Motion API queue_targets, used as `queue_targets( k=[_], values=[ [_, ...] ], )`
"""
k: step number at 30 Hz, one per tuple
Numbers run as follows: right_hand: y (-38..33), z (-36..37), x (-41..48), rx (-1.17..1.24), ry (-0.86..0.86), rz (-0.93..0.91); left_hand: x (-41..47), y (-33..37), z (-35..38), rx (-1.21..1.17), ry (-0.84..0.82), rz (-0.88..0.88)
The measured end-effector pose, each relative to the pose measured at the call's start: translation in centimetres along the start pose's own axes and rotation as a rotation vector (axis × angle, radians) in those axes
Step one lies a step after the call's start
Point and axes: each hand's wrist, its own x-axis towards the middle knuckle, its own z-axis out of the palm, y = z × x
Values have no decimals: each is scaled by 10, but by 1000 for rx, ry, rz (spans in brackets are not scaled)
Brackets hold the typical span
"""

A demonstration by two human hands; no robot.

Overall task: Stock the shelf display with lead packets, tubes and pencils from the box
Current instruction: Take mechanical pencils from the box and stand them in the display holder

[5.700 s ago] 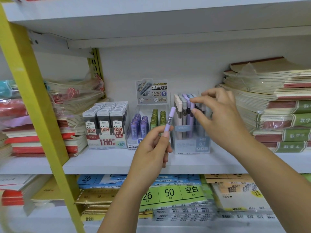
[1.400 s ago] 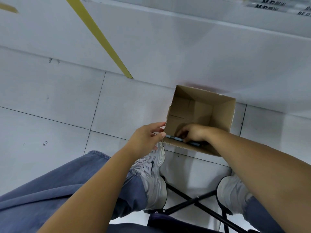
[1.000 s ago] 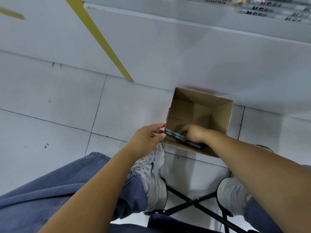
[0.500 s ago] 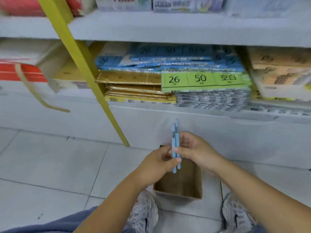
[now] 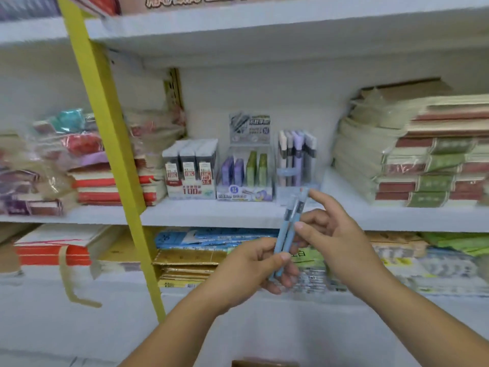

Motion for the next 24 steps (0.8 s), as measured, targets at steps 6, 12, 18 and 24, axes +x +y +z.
queue_targets(
  k=[6, 12, 18, 24],
  values=[
    [-31, -28, 45, -116, 79, -238, 48, 44, -4, 52, 45, 145],
    [-56, -51, 96, -214, 280, -482, 85, 45, -22, 8, 292, 306],
    [-53, -55, 127, -482, 291, -583, 106, 29, -34, 51, 420, 357],
    [-24, -51, 134, -741, 224, -519, 114, 12, -30, 69, 397, 331]
  ],
)
